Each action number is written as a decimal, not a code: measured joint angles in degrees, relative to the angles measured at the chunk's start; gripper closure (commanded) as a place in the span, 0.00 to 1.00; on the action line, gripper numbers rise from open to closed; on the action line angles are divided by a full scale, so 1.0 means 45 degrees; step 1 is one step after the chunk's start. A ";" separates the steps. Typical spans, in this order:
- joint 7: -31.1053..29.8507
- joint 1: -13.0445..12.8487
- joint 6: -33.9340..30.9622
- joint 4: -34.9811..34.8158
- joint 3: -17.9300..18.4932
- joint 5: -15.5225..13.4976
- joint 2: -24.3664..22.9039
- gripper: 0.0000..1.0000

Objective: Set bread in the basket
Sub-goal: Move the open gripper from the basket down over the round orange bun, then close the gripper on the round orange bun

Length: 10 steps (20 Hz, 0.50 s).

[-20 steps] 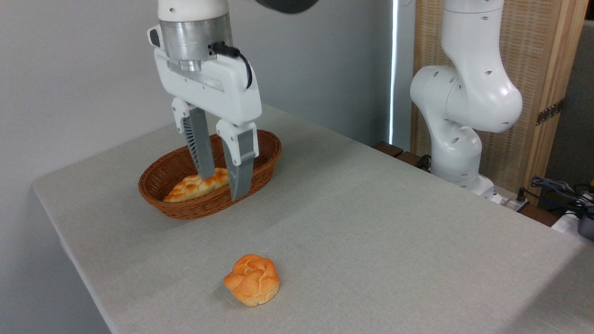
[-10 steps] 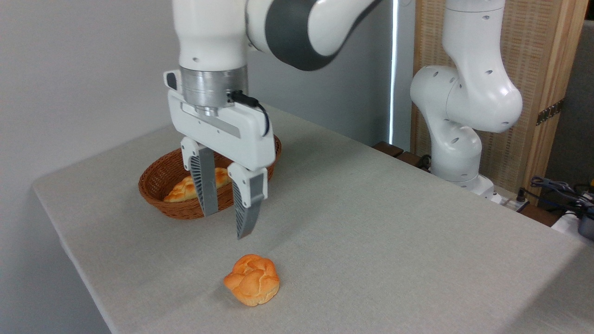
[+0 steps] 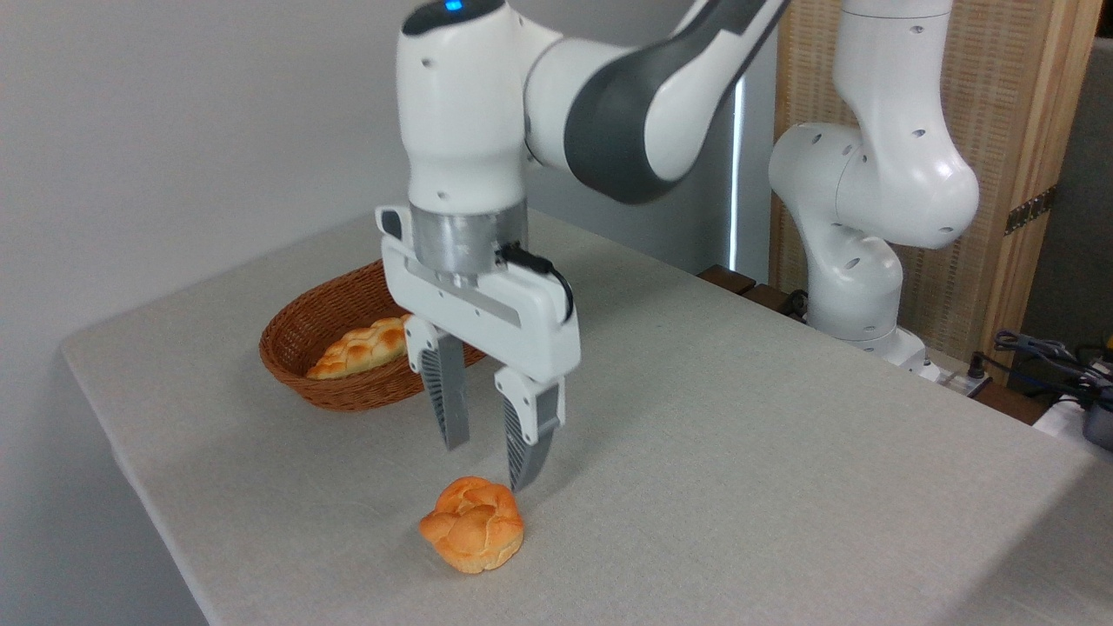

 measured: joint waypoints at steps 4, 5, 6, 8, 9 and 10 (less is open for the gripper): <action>0.0031 0.0005 0.1534 -0.1025 0.0210 0.0000 0.0002 0.00; 0.0031 0.0005 0.1700 -0.1113 0.0212 0.0000 0.0001 0.00; 0.0031 0.0005 0.1824 -0.1148 0.0212 0.0000 0.0000 0.00; 0.0031 0.0005 0.2094 -0.1154 0.0212 -0.0011 -0.0002 0.00; 0.0031 0.0005 0.2177 -0.1153 0.0212 -0.0121 -0.0007 0.00; 0.0031 0.0005 0.2209 -0.1153 0.0212 -0.0296 -0.0013 0.00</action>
